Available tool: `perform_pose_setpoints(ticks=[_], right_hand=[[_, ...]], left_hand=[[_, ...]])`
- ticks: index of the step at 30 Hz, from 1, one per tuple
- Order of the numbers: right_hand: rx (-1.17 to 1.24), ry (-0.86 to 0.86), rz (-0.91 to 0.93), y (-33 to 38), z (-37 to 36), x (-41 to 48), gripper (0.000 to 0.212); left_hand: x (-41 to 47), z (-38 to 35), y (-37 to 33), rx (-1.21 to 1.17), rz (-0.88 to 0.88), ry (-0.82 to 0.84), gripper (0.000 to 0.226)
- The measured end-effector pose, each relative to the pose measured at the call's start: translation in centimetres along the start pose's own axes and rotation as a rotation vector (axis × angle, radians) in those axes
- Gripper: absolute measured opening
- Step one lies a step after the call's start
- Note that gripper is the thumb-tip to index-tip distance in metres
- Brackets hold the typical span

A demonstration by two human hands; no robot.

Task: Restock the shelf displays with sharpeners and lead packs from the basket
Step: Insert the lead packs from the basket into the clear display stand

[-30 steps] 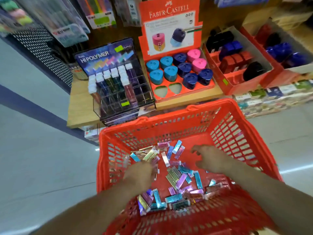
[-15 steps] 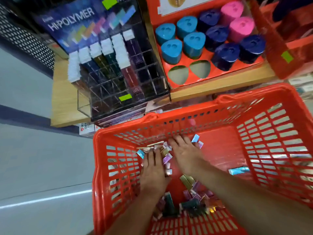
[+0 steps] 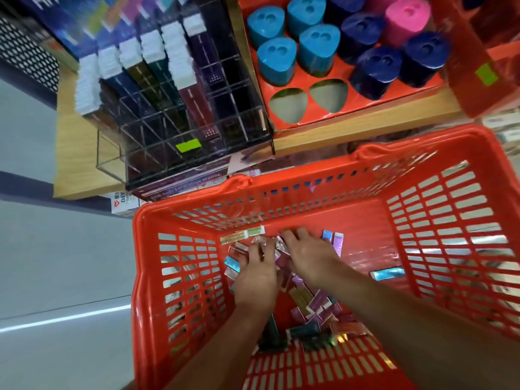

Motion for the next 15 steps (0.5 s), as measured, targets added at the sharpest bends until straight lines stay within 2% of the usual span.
perform_pose_setpoints(ticks=[3, 6, 8, 11, 13, 15], right_hand=[[0.03, 0.06, -0.01, 0.4, -0.5, -0.4, 0.058], [0.169, 0.043, 0.007, 0.1, -0.4, -0.8, 0.049], [0.45, 0.107, -0.066, -0.6, -0.5, -1.2, 0.041], [1.148, 0.209, -0.341, -1.4, -0.3, -3.4, 0.03], [1.47, 0.263, -0.422, -1.1, 0.1, -5.3, 0.032], [1.632, 0.327, -0.387, -0.3, 0.9, -6.9, 0.044]], left_hand=[[-0.1, 0.4, -0.3, -0.002, -0.045, 0.033, 0.047], [-0.3, 0.4, 0.7, -0.284, 0.038, -0.009, 0.031], [-0.5, 0.2, 1.6, -0.589, 0.231, 0.055, 0.029], [-1.3, 0.1, 1.7, -1.236, 0.578, 0.278, 0.025], [-1.9, 1.3, 0.9, -1.52, 0.622, 0.385, 0.022], [-2.3, 2.3, 0.4, -1.647, 0.562, 0.444, 0.027]])
Point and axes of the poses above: each hand's wrist, its own x-axis towards the middle knuckle, its own z-axis out of the back of the hand, y = z × x, the point moved 5 cm from there along x, towards the middle knuckle, and after that the axes turned 6 degrees about x, right-handed, at the moved point
